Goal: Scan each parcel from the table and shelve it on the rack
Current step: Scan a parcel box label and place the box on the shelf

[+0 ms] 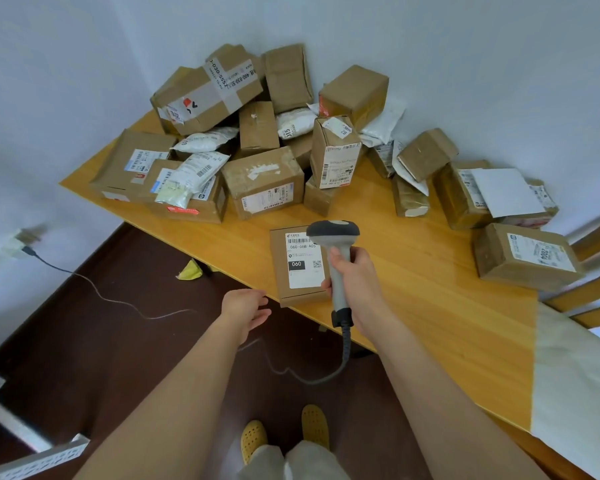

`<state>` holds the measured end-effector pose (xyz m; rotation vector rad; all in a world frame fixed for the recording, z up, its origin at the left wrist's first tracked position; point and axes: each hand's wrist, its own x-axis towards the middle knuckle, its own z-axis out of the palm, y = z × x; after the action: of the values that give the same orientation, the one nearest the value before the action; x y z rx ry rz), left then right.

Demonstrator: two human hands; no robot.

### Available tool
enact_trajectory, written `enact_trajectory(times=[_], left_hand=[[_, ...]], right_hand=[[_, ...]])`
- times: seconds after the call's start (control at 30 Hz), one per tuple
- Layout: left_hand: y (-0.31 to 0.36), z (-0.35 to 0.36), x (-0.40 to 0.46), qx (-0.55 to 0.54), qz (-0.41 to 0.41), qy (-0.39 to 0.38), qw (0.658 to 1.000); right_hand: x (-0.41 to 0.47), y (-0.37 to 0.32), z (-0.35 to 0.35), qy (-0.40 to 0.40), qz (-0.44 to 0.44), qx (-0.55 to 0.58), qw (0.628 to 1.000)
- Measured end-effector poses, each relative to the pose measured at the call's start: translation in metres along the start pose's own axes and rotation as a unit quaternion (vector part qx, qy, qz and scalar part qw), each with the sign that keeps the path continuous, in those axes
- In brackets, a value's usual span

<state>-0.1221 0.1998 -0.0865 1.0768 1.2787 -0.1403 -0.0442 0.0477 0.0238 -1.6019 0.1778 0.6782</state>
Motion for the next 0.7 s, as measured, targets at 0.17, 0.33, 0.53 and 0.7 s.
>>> enact_trajectory(times=[0.17, 0.33, 0.53, 0.7], left_hand=[[0.003, -0.003, -0.004, 0.001, -0.006, 0.001, 1.000], [0.006, -0.001, -0.006, 0.004, -0.008, -0.002, 1.000], [0.009, 0.004, -0.005, 0.004, -0.012, -0.006, 1.000], [0.011, 0.013, -0.005, 0.000, -0.019, -0.014, 1.000]], right_hand=[[-0.011, -0.008, 0.003, 0.006, 0.005, 0.007, 1.000], [-0.020, -0.011, 0.001, 0.005, 0.006, 0.010, 1.000], [-0.030, -0.018, -0.001, 0.007, 0.005, 0.004, 1.000], [-0.035, -0.023, -0.003, 0.008, 0.013, 0.011, 1.000]])
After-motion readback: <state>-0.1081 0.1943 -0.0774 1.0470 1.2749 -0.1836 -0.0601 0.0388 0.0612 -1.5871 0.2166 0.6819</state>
